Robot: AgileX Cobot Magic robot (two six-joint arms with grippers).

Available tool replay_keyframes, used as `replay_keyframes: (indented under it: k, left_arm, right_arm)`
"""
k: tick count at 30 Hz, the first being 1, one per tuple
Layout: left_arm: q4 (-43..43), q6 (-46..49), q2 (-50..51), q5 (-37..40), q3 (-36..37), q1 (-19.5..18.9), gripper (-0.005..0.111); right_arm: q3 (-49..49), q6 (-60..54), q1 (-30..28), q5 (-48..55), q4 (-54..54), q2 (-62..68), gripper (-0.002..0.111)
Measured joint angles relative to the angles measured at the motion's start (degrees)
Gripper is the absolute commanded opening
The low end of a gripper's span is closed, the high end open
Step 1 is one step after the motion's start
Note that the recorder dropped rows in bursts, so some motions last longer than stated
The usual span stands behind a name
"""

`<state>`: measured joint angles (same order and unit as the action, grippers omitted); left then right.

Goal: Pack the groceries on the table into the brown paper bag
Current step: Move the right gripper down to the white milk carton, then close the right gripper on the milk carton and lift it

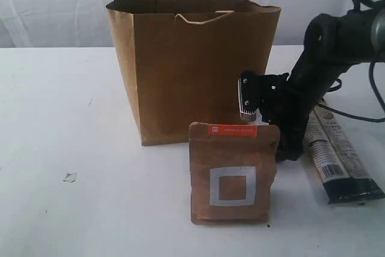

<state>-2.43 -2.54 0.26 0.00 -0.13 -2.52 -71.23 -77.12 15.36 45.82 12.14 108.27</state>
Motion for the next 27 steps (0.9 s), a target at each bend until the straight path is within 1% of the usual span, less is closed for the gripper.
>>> replay_keyframes:
  k: [7,10,12,15,17,20,23,27]
  left_arm:
    - [0.0,0.0,0.0,0.0,0.0,0.0,0.035]
    - [0.0,0.0,0.0,0.0,0.0,0.0,0.035]
    - [0.0,0.0,0.0,0.0,0.0,0.0,0.035]
    - [0.0,0.0,0.0,0.0,0.0,0.0,0.035]
    - [0.0,0.0,0.0,0.0,0.0,0.0,0.035]
    - [0.0,0.0,0.0,0.0,0.0,0.0,0.035]
    - [0.0,0.0,0.0,0.0,0.0,0.0,0.035]
    - [0.0,0.0,0.0,0.0,0.0,0.0,0.035]
  right_arm:
    - [0.0,-4.23,0.14,-2.23,4.68,2.8,0.081]
    - [0.0,-4.5,0.18,-2.32,5.59,3.97,0.076]
    - [0.0,-4.5,0.18,-1.95,5.82,4.58,0.066]
    - [0.0,-3.43,0.18,-1.03,5.95,4.94,0.043]
    - [0.0,-0.37,0.18,0.33,5.95,4.94,0.03]
    - [-0.13,7.73,0.18,4.17,5.95,4.82,0.017]
    - [-0.13,18.57,0.18,9.42,5.95,4.73,0.012]
    - [-0.13,31.57,0.18,16.73,5.95,4.73,0.013]
